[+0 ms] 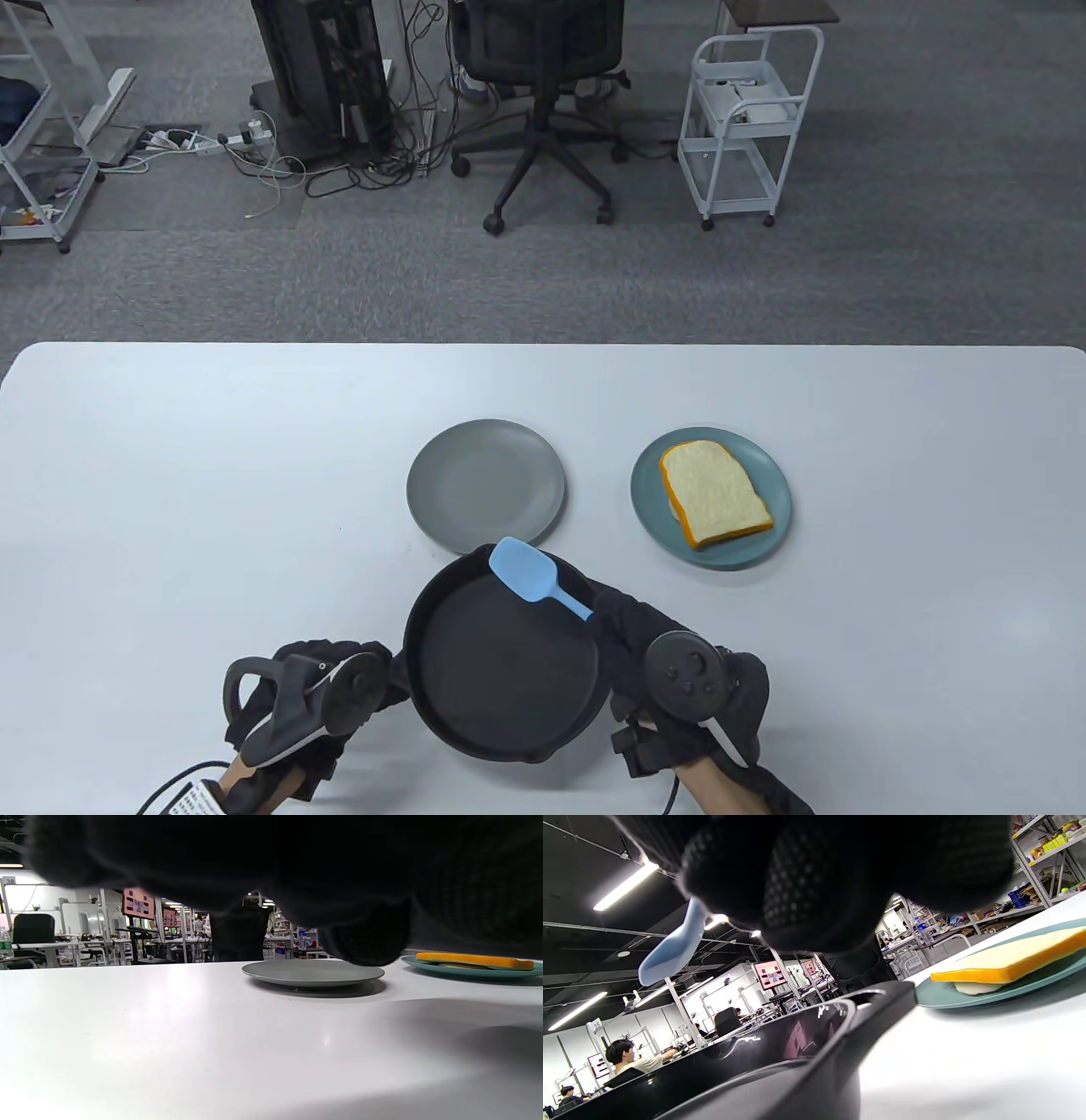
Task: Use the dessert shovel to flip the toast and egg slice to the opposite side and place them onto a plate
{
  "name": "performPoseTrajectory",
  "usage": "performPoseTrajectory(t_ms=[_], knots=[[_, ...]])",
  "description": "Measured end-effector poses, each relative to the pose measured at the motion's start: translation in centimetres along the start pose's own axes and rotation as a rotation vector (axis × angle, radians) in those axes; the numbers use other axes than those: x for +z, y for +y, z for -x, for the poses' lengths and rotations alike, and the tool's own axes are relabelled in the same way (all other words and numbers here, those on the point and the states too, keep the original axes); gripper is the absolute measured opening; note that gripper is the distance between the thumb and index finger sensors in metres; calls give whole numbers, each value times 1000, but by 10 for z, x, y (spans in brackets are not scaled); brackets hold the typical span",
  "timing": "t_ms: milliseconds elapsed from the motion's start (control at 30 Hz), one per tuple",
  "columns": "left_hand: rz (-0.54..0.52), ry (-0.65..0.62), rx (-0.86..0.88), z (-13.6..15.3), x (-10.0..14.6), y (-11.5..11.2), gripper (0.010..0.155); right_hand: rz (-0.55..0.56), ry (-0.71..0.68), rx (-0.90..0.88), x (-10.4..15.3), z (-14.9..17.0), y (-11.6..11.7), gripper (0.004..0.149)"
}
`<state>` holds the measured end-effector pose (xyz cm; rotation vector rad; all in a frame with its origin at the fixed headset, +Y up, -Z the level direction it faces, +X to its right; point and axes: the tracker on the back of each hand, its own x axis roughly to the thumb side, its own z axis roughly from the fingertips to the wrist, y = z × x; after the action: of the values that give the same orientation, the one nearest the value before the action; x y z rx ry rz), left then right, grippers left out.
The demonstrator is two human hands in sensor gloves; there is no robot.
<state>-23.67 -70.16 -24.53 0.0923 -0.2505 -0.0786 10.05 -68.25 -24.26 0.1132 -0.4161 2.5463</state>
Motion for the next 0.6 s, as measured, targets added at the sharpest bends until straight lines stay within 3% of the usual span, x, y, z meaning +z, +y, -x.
performPoseTrajectory(t_ms=[300,600], knots=[[-11,-17,-9,-3,1,-4,46,8,28,-22,8,8,-5,47],[10,-52,9,-3,-6,-24,47,8,52,-44,9,13,-7,47]])
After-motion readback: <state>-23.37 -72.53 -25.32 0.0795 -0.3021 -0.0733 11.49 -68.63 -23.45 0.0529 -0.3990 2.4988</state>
